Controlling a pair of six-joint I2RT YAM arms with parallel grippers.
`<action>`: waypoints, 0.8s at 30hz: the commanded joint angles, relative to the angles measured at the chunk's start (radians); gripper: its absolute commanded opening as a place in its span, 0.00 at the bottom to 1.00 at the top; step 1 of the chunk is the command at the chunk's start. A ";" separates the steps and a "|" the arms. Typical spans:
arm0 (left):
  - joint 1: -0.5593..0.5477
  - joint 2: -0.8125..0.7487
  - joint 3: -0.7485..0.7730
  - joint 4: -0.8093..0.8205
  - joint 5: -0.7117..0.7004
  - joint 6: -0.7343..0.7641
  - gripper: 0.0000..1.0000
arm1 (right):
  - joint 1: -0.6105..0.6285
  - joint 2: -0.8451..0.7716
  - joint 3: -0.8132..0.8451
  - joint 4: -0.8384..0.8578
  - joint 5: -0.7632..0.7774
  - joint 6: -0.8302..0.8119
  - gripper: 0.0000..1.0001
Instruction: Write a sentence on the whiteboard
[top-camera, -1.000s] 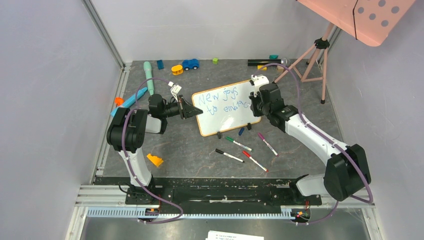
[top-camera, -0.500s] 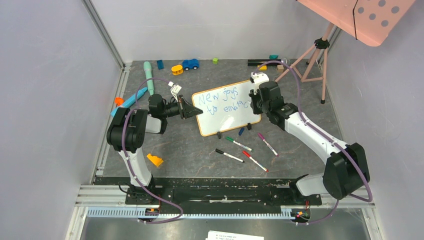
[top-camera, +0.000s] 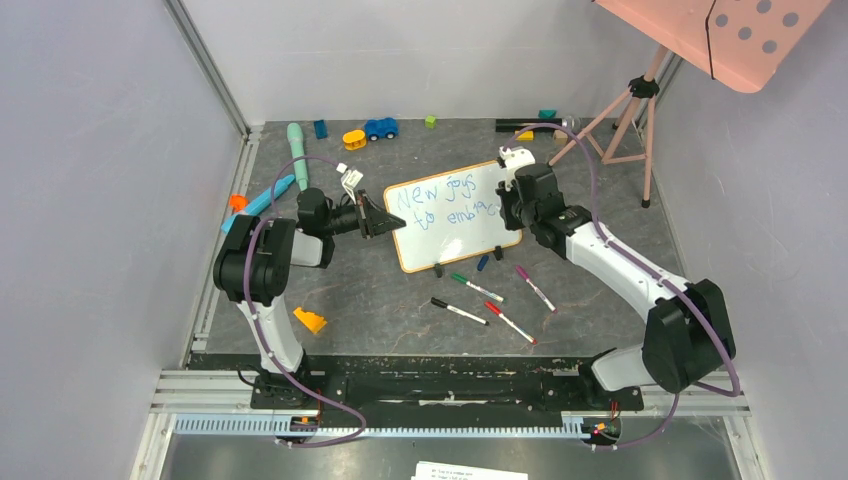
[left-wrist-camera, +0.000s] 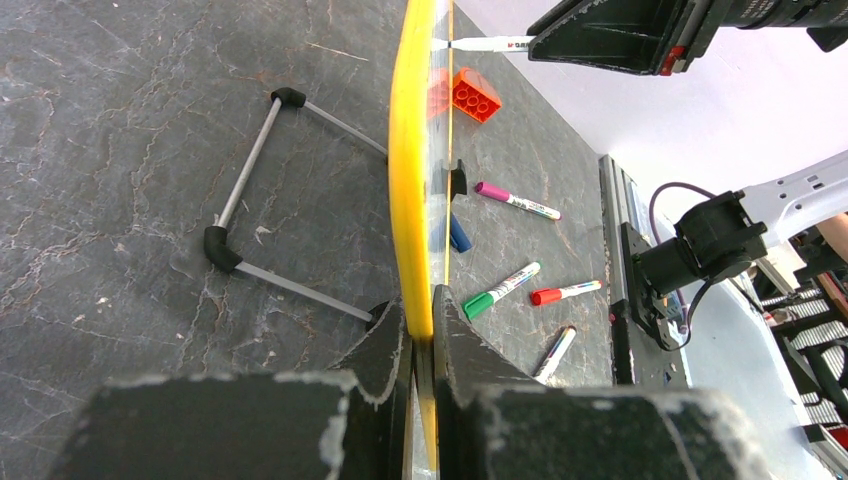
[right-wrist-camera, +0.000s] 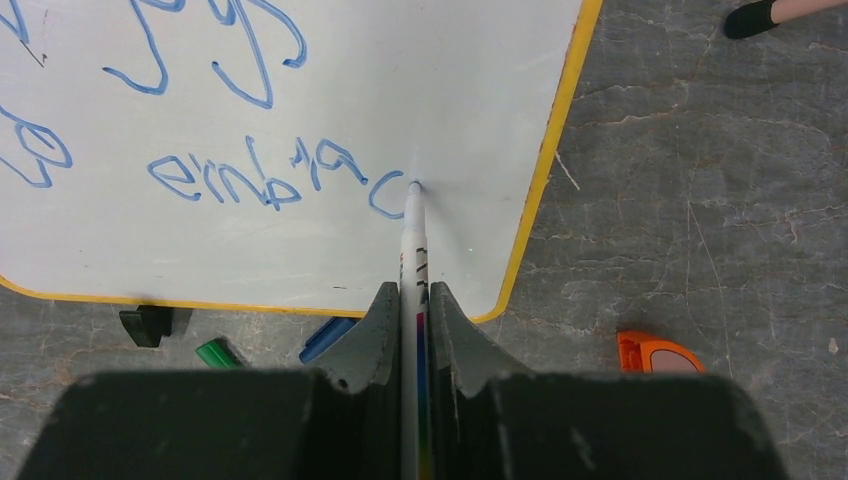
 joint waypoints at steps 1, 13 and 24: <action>-0.003 0.007 -0.016 0.008 -0.004 0.134 0.02 | -0.007 0.016 0.035 0.033 0.014 -0.007 0.00; -0.003 0.008 -0.016 0.004 -0.007 0.135 0.02 | -0.029 0.017 0.033 0.021 0.063 -0.007 0.00; -0.003 0.007 -0.015 0.000 -0.006 0.138 0.02 | -0.041 0.023 0.048 0.026 0.051 -0.005 0.00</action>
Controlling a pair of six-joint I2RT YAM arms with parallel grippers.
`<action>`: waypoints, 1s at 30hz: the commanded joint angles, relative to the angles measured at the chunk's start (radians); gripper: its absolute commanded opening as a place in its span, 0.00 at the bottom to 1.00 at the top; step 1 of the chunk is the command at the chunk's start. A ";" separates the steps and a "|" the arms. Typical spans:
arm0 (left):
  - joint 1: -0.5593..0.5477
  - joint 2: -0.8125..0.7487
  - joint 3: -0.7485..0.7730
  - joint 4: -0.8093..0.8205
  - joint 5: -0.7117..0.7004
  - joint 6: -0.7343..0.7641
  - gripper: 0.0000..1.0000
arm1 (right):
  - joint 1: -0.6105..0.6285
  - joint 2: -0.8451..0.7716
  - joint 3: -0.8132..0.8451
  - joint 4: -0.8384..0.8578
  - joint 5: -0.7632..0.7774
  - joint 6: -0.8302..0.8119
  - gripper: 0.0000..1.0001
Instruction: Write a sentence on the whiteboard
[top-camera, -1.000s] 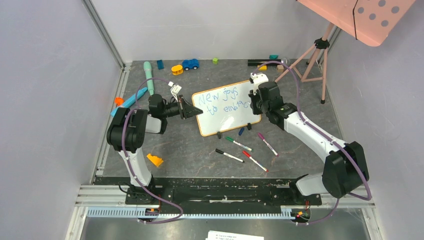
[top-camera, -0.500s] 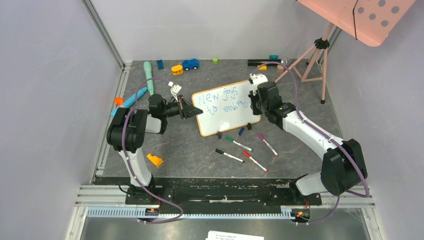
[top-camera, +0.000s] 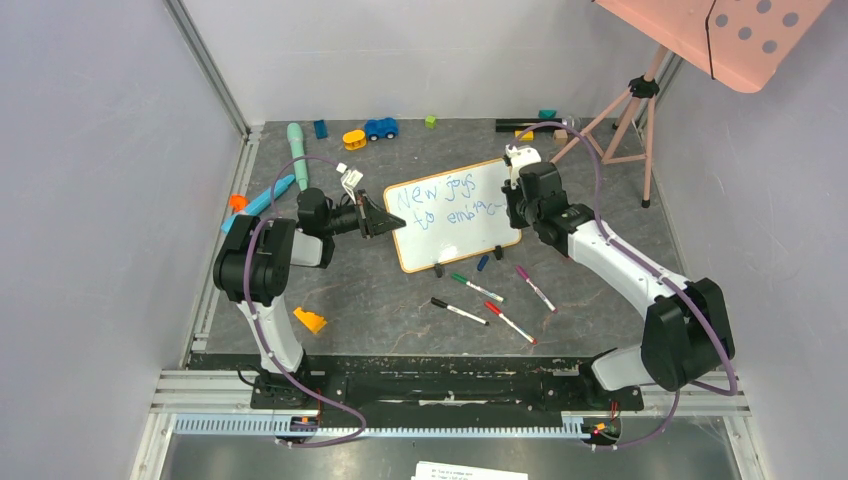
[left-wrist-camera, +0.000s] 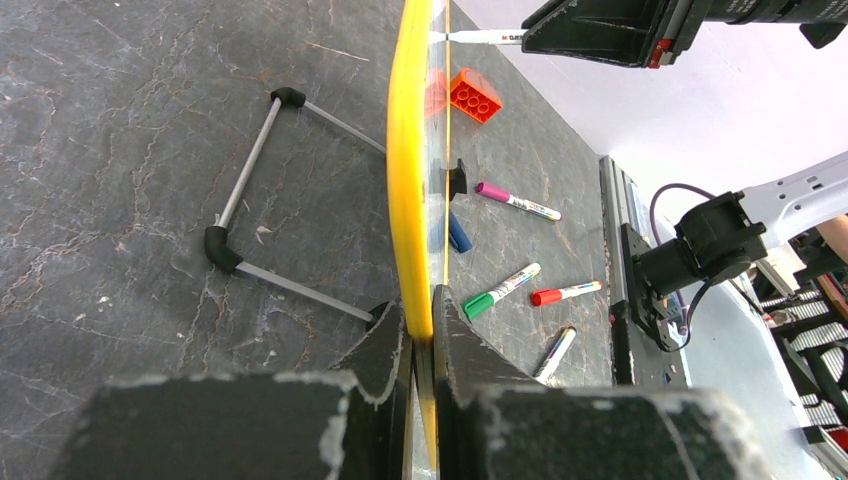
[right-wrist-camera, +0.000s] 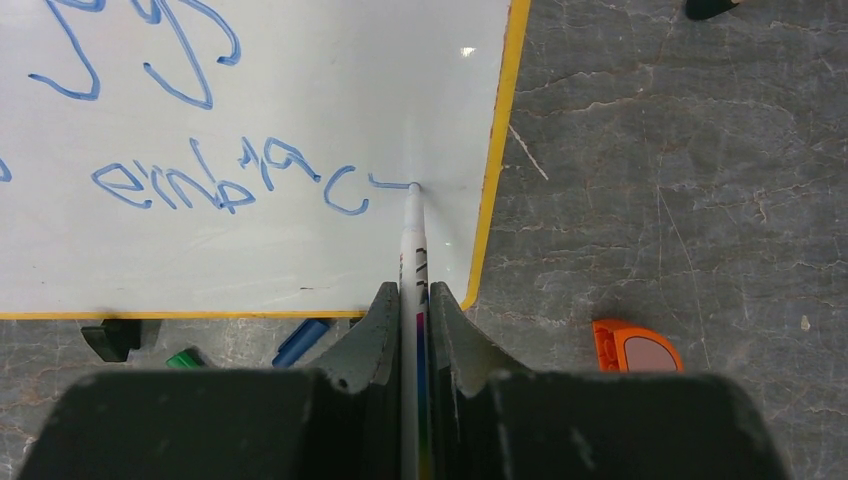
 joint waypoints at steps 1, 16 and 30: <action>-0.003 0.007 -0.015 0.003 -0.004 0.138 0.02 | -0.010 0.013 0.050 0.035 0.022 -0.006 0.00; -0.003 0.005 -0.014 0.000 -0.004 0.142 0.02 | -0.012 0.028 0.080 0.057 -0.037 0.008 0.00; -0.003 0.001 -0.018 0.002 -0.004 0.139 0.02 | -0.011 -0.001 0.016 0.066 -0.090 0.024 0.00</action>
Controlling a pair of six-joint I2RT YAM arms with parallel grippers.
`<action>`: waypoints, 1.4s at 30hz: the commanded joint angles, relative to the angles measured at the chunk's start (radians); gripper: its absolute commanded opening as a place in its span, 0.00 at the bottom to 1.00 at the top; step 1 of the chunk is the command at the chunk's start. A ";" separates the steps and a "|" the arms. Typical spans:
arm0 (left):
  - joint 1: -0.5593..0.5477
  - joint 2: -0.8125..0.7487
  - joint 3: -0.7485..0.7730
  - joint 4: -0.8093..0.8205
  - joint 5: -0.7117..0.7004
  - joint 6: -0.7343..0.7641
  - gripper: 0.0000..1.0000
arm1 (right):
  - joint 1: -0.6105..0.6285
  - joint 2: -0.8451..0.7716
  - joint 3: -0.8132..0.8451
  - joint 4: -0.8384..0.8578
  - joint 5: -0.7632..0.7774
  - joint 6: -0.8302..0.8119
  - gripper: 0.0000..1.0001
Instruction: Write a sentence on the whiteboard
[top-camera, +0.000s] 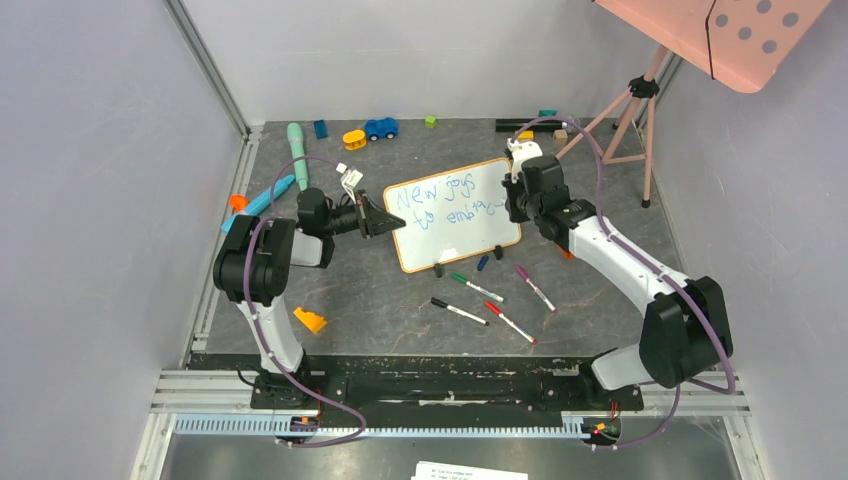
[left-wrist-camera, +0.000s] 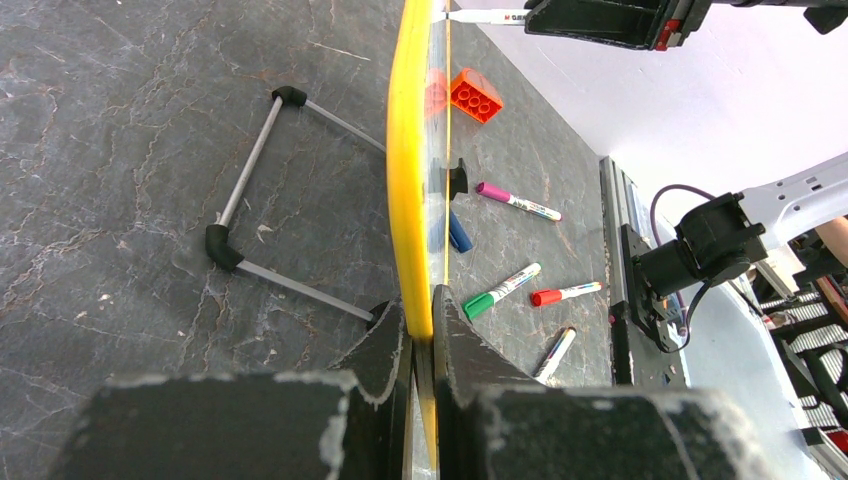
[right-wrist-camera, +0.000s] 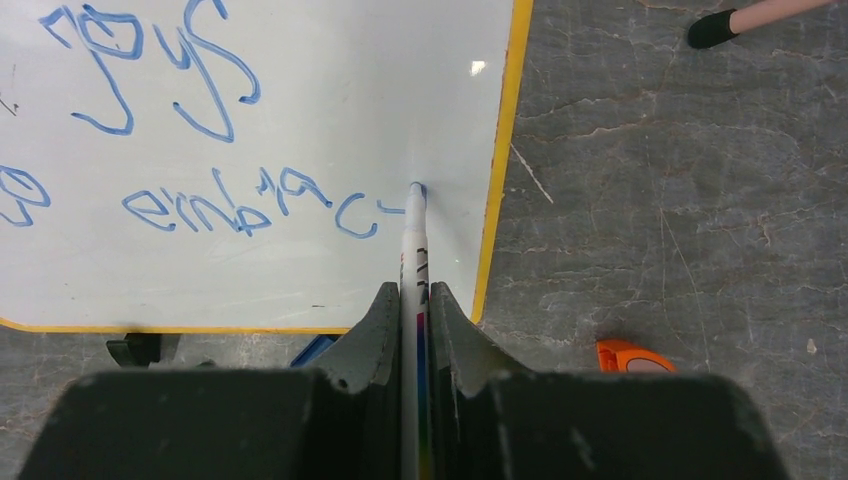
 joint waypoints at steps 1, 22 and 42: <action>-0.004 0.001 -0.018 0.006 -0.002 0.139 0.02 | 0.002 -0.018 -0.024 0.063 -0.048 0.019 0.00; -0.004 0.003 -0.016 0.005 -0.005 0.140 0.02 | 0.001 -0.046 -0.085 0.039 -0.049 0.010 0.00; -0.003 0.003 -0.014 0.002 -0.006 0.139 0.02 | 0.000 -0.039 -0.047 -0.009 0.068 -0.010 0.00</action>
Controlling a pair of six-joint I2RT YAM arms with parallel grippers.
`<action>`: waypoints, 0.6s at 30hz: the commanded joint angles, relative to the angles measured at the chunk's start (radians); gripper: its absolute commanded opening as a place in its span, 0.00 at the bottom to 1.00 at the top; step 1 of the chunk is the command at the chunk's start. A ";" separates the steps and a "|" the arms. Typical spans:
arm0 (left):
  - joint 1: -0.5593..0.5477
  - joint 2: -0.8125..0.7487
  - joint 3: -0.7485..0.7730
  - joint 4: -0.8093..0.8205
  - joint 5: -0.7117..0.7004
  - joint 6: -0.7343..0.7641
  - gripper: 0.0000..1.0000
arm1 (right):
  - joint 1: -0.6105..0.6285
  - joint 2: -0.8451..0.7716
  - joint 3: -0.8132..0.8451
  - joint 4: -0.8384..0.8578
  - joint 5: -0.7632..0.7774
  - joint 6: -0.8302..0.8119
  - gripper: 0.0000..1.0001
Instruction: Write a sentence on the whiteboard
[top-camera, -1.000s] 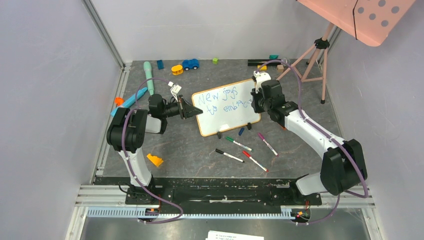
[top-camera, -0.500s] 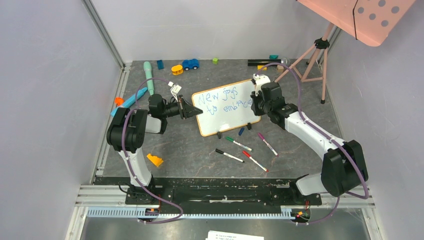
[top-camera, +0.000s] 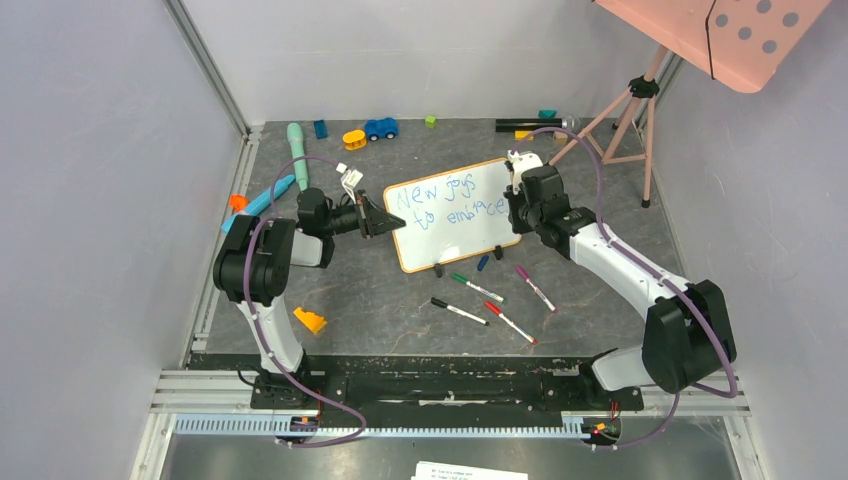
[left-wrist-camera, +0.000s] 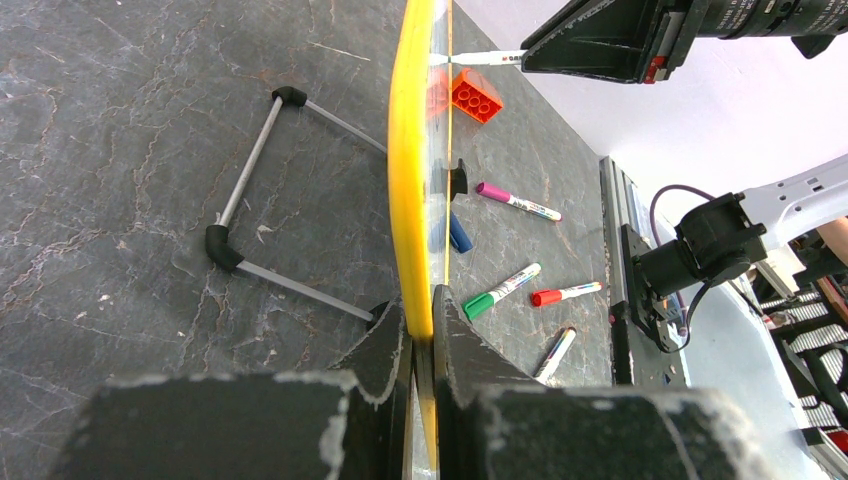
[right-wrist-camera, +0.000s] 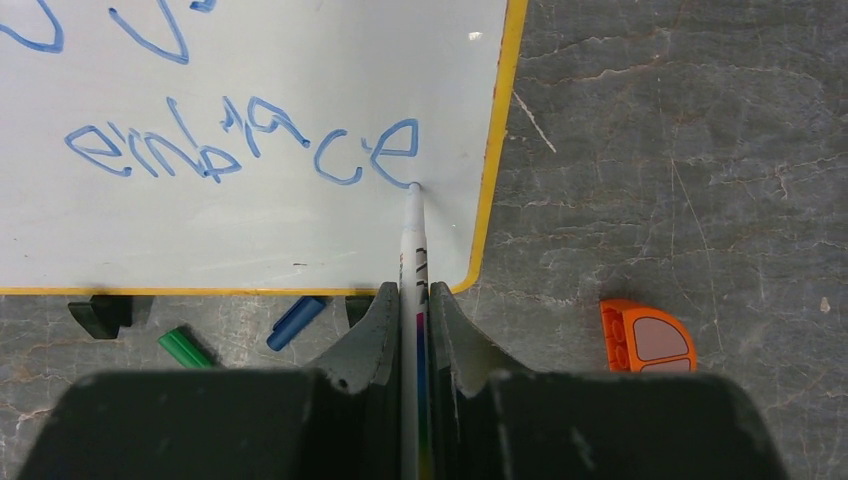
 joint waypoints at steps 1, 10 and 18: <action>-0.003 0.003 -0.015 0.000 -0.005 0.140 0.02 | 0.000 -0.010 0.024 0.013 0.054 -0.008 0.00; -0.003 -0.001 -0.018 -0.001 -0.010 0.141 0.05 | -0.006 -0.086 0.019 0.075 0.002 0.004 0.00; -0.003 0.036 -0.007 0.117 0.048 0.057 0.47 | -0.009 -0.154 -0.011 0.142 -0.053 0.013 0.00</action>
